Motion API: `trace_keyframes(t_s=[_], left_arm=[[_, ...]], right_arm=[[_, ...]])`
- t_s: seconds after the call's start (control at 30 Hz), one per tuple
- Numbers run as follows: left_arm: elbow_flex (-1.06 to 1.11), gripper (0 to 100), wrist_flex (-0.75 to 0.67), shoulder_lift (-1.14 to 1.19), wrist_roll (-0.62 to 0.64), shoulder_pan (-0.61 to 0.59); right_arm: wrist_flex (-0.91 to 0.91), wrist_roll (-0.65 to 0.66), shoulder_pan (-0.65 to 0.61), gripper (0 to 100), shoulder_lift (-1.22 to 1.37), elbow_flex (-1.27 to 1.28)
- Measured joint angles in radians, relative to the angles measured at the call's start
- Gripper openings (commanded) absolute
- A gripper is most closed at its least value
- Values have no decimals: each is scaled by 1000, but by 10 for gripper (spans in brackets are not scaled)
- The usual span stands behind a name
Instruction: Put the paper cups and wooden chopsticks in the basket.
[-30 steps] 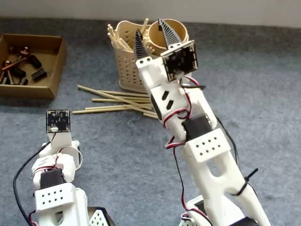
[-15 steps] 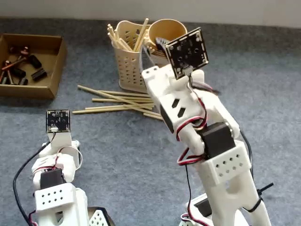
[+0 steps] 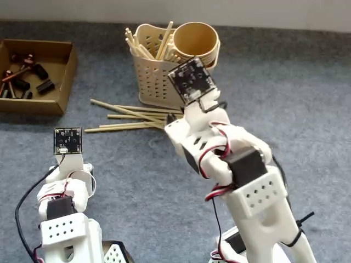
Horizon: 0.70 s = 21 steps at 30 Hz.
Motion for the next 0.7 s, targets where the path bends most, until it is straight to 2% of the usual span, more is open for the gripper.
trace_keyframes(t_s=[0.1,0.3,0.43,0.7], left_arm=[[0,104,0,0,0,0],[0,105,0,0,0,0],[0,105,0,0,0,0],[0,105,0,0,0,0]], right_arm=[[-44,3,-2,141,0,129],[-140,92,-2,141,2,298],[-163,124,-2,141,43,307],[-164,140,-2,141,354,216]])
